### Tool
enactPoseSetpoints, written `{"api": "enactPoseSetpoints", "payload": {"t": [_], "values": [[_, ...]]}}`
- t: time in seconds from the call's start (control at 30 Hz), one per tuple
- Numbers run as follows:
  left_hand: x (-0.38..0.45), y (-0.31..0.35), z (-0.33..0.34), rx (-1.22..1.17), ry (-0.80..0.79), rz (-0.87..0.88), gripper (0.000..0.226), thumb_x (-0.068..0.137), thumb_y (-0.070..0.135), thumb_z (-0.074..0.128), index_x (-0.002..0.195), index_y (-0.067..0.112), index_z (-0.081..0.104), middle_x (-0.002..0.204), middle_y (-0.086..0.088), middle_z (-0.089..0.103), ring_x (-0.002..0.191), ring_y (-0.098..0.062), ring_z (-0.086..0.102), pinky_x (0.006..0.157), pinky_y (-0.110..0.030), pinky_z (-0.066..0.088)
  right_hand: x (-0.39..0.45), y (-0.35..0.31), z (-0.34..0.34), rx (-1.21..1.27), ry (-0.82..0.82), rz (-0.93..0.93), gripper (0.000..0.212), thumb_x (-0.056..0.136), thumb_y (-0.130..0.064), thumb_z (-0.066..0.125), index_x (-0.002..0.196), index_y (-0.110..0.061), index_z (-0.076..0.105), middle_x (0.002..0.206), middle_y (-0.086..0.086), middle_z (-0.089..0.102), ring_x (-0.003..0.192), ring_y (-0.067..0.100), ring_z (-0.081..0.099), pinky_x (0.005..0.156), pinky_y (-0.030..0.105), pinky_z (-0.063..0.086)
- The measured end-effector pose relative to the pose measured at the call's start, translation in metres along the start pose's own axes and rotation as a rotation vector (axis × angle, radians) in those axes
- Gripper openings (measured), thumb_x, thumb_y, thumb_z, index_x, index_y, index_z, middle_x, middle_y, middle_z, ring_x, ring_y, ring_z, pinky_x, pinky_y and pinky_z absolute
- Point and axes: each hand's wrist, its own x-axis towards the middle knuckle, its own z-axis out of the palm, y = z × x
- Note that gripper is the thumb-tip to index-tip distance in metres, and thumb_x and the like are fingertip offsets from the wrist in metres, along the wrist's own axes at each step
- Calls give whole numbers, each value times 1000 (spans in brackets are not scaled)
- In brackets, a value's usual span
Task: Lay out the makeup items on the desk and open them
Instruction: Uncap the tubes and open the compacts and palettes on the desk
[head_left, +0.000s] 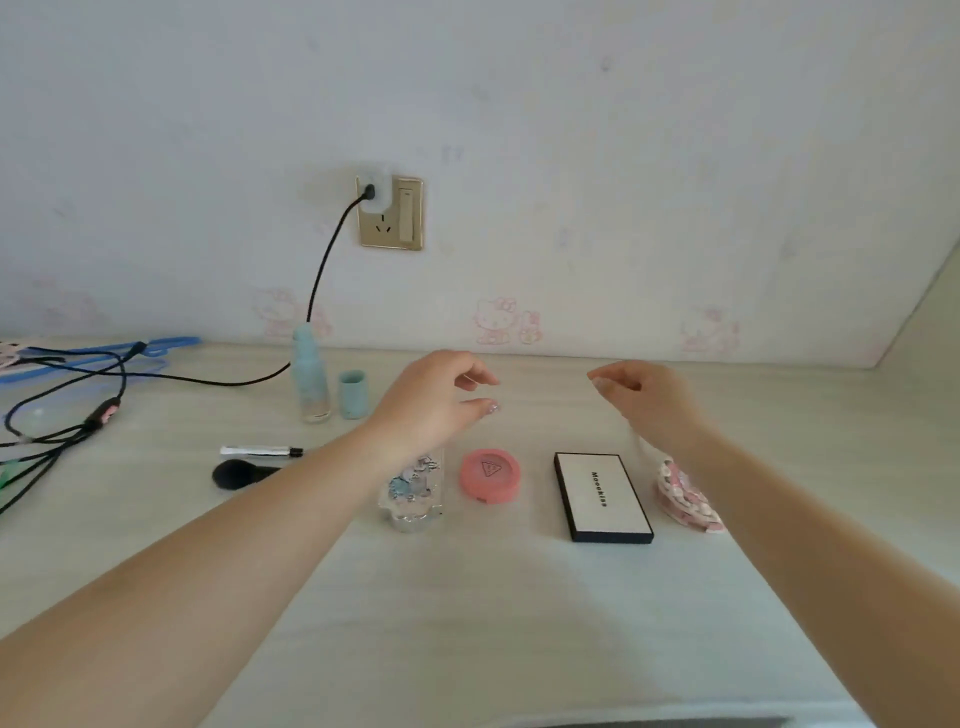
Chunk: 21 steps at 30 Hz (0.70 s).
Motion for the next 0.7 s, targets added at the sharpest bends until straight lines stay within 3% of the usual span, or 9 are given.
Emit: {"api": "enactPoseSetpoints", "payload": {"t": [0.07,0.1,0.2,0.27,0.43,0.5,0.6,0.7], "values": [[19,14,21,25,-48,32,17,75,30,74,85,37,62,101,16,61,94,-2,59,90,-36,48,5,21,-27,-43,64,52,20,92,-23,55,106,-20,70,84,-7,64,63,-1,55,63,20,38],[30,23,34,38,-82,56,17,76,28,73,89,35,64,104,14,62,96,-4,59,90,-37,48,6,32,-41,-75,82,83,21,93,-23,54,108,-20,69,86,-5,66,64,0,58,64,22,40],[58,39,64,125,-170,120,23,80,23,70,103,23,66,110,7,63,99,-9,58,90,-34,47,5,56,-60,-195,27,155,24,94,-27,52,111,-21,68,108,2,70,97,25,65,76,26,42],[73,47,84,196,-251,162,31,83,26,69,113,22,64,118,4,62,108,-12,57,95,-32,44,7,68,-63,-290,-45,169,26,93,-31,52,113,-21,67,115,0,68,104,21,62,78,25,40],[100,50,135,401,-431,224,48,88,29,62,134,21,50,141,-1,48,131,-19,42,104,-27,32,20,81,-52,-380,-156,153,29,90,-36,55,112,-21,67,118,-2,66,77,13,64,64,24,49],[110,44,152,446,-458,235,52,87,29,63,136,25,47,143,-3,45,133,-22,39,107,-33,33,27,83,-46,-430,-158,138,30,88,-37,57,112,-21,68,118,2,66,81,15,64,72,27,51],[125,34,167,470,-464,293,52,86,27,64,135,28,48,142,-6,44,134,-26,36,108,-42,32,37,87,-36,-537,-173,120,35,85,-43,58,112,-23,67,124,4,59,108,22,58,91,33,47],[137,23,178,505,-501,349,45,88,27,60,133,30,52,142,-8,42,135,-28,31,109,-44,30,44,92,-25,-605,-203,145,39,82,-50,59,111,-24,66,122,7,52,115,26,50,95,37,45]]}}
